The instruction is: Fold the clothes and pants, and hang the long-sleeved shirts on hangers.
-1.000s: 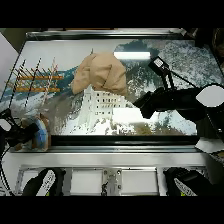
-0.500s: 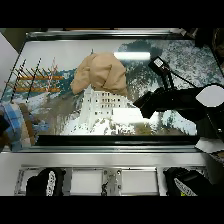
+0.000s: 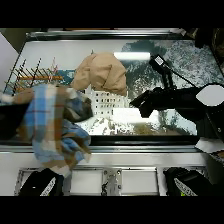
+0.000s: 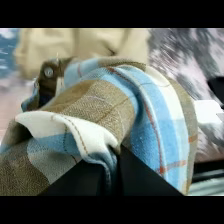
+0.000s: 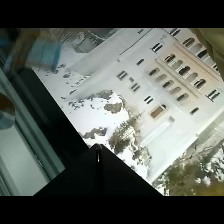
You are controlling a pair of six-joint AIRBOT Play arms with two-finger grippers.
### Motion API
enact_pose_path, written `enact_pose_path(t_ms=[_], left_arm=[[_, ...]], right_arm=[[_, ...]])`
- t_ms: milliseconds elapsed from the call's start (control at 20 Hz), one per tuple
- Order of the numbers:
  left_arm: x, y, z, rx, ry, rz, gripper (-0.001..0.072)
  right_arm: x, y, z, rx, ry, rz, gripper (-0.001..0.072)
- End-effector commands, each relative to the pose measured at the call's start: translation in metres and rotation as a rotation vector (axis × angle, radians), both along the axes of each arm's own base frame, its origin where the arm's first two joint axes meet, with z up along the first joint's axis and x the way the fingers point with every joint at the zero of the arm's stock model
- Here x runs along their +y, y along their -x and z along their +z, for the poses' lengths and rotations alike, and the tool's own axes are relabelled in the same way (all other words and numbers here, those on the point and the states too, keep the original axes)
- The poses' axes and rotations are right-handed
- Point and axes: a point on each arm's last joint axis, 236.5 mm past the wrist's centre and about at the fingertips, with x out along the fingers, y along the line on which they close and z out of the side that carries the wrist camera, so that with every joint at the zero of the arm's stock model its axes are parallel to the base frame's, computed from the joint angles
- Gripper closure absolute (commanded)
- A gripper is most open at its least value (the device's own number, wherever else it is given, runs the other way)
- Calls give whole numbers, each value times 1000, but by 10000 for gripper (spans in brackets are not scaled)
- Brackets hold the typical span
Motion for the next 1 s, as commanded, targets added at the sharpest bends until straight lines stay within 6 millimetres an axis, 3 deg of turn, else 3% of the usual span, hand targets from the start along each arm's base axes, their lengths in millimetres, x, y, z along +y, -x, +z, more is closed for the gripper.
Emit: enact_pose_path(t_ms=[0, 200, 350, 450, 550, 650, 700, 750, 800, 850, 950], left_arm=[[-76, -34, -16, 68, 22, -203, 689], [-161, -67, -74, 171, -20, -350, 689], [-200, -78, -108, 227, -77, -421, 689], [-204, -84, -117, 237, -100, -431, 689], [-186, -92, -130, 258, -119, -387, 689], [-155, -94, -171, 340, -158, -321, 688], [-138, -90, -201, 411, -178, -286, 687], [-123, -84, -228, 476, -195, -258, 509], [-108, -81, -249, 524, -207, -227, 121], [-91, -81, -263, 568, -209, -183, -13], [-61, -94, -266, 594, -184, -89, -13]], right_arm=[[-29, -23, 0, -45, 50, -107, 689], [-127, -57, -12, -8, 180, -470, 689], [-183, -62, -14, 16, 234, -653, 689], [-201, -62, -12, 15, 237, -700, 689], [-209, -62, -12, 20, 238, -722, 689], [-208, -62, -13, 23, 238, -720, 689], [-206, -62, -14, 30, 231, -716, 688], [-203, -62, -15, 40, 215, -710, 684], [-199, -62, -17, 52, 202, -705, 676], [-195, -63, -20, 67, 185, -698, 595], [-185, -65, -28, 115, 145, -679, 112]])
